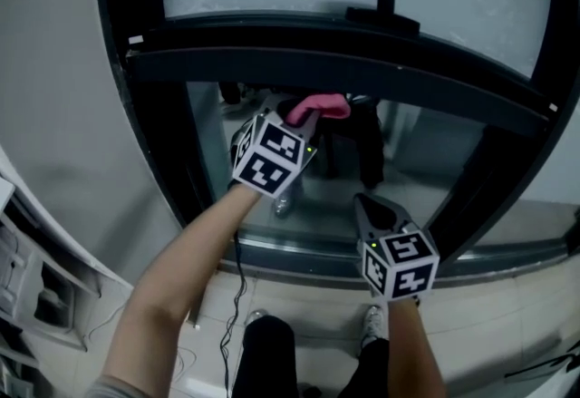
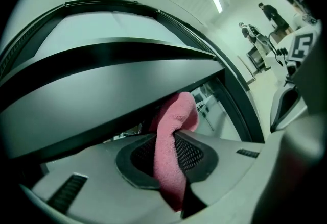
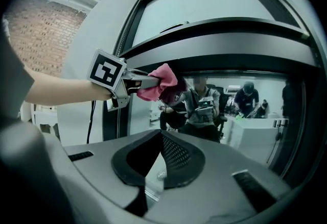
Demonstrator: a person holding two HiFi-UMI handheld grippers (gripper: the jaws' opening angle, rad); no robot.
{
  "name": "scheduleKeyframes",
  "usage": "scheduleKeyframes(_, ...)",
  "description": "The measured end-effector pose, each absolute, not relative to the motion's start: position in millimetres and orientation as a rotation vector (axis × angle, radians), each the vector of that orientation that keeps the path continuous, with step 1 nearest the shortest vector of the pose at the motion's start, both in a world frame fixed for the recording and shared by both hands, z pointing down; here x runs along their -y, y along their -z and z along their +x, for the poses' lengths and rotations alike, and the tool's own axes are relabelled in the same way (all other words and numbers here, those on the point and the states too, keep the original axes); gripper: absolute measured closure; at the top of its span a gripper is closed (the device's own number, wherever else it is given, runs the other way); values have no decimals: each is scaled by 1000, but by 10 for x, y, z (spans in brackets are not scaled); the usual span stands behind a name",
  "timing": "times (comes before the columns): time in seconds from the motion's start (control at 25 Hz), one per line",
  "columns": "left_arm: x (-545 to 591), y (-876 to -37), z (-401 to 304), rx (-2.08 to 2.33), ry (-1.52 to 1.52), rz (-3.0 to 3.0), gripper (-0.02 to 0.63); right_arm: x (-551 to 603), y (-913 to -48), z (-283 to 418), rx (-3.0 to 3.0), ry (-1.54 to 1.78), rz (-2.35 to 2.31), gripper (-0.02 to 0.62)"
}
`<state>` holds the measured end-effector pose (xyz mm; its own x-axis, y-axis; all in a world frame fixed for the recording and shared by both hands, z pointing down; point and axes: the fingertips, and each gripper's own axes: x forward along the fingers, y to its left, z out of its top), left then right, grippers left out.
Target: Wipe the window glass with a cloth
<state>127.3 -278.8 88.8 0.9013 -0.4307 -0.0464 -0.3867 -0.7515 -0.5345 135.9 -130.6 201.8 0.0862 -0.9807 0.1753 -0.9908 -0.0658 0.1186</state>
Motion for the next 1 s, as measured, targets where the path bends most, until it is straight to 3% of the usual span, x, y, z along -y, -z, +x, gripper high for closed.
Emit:
scheduleKeyframes(0.44, 2978, -732, 1315, -681, 28, -2512, 549, 1292, -2034, 1421, 1977, -68, 2146, 597)
scheduleKeyframes(1.0, 3049, -1170, 1365, -617, 92, -2541, 550, 1402, -2353, 1379, 1985, -143, 2117, 597)
